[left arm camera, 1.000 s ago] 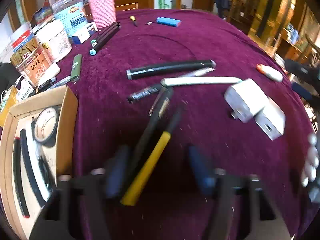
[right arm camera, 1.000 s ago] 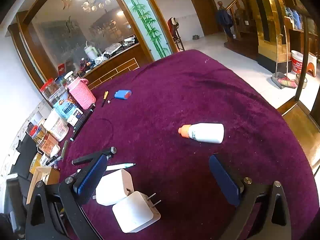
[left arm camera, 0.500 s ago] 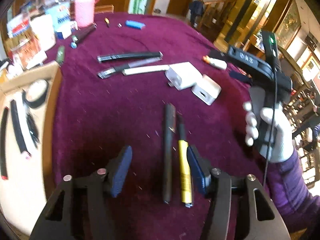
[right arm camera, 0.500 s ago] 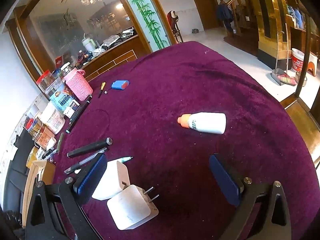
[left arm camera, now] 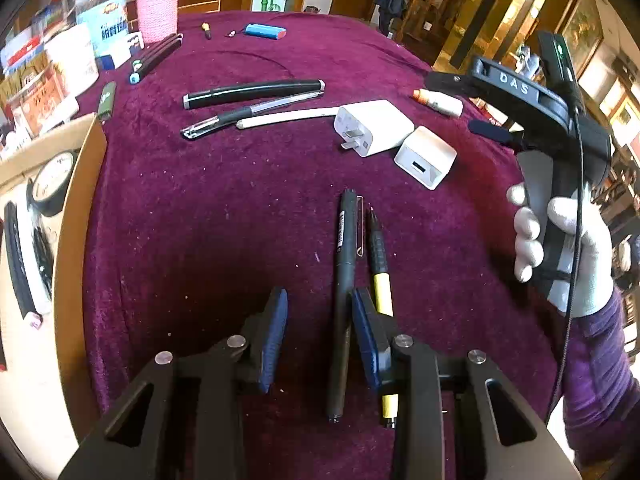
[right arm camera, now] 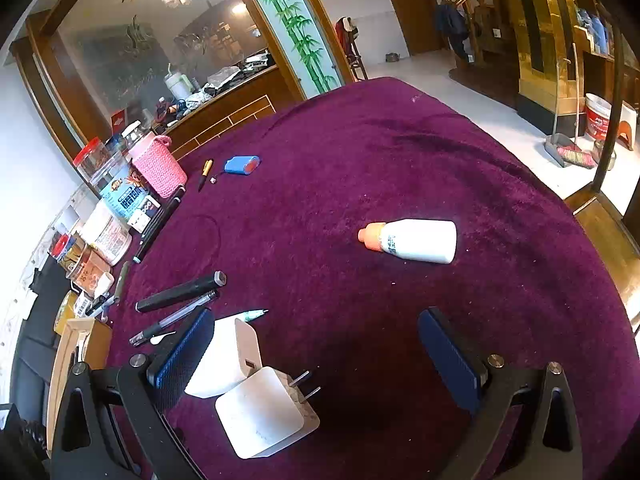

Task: Organize rigid objects
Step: 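Grasp the black pen beside the yellow pen with the left tool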

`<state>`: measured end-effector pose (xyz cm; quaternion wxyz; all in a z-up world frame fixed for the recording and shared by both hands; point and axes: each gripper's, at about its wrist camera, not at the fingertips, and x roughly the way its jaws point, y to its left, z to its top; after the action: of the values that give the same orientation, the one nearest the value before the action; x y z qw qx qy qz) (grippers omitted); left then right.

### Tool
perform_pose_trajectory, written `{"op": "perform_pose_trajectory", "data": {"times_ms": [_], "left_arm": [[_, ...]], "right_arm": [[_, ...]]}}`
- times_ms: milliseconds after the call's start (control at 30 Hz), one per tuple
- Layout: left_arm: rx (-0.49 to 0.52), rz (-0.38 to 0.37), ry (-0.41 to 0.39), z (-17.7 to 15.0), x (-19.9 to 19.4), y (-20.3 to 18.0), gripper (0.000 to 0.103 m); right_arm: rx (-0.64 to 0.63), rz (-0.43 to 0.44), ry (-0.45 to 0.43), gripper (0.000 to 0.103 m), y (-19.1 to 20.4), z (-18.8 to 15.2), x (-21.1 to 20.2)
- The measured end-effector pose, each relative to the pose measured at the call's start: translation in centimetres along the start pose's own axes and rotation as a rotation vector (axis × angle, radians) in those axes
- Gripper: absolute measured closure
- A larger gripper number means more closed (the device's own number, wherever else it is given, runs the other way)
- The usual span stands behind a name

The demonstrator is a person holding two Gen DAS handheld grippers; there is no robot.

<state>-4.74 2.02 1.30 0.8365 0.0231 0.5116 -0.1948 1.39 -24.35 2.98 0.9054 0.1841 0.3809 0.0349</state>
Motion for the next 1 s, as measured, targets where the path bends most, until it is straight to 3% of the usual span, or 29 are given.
{"op": "perform_pose_trajectory", "data": {"times_ms": [167, 300, 333, 400, 467, 733, 933, 1000], "left_arm": [[0.124, 0.132, -0.014, -0.1, 0.8, -2.6, 0.067], [0.141, 0.157, -0.045, -0.1, 1.0, -3.1, 0.069], [0.144, 0.153, -0.052, -0.3, 0.9, -3.2, 0.072], [0.148, 0.139, -0.064, -0.5, 0.8, -3.3, 0.088], [0.121, 0.117, -0.069, -0.6, 0.6, -3.0, 0.094], [-0.024, 0.0, -0.119, -1.8, -2.5, -0.7, 0.094], [-0.052, -0.024, -0.206, -3.5, -6.0, -0.1, 0.094], [-0.062, -0.032, -0.236, -3.9, -7.3, 0.4, 0.094]], "right_arm": [[-0.002, -0.003, 0.001, 0.001, 0.1, 0.0, 0.0], [0.0, -0.009, 0.003, 0.001, 0.1, 0.0, 0.0], [0.0, -0.01, 0.003, 0.001, 0.1, 0.0, 0.0], [-0.002, -0.012, 0.003, 0.001, 0.1, 0.0, 0.0], [-0.003, -0.014, 0.003, 0.001, 0.1, -0.1, 0.0], [-0.017, -0.031, 0.003, 0.001, 0.2, -0.1, 0.3], [-0.069, -0.04, -0.03, 0.001, 1.0, -0.3, -0.4], [-0.056, 0.001, -0.017, 0.001, 1.5, -0.6, -1.4]]}}
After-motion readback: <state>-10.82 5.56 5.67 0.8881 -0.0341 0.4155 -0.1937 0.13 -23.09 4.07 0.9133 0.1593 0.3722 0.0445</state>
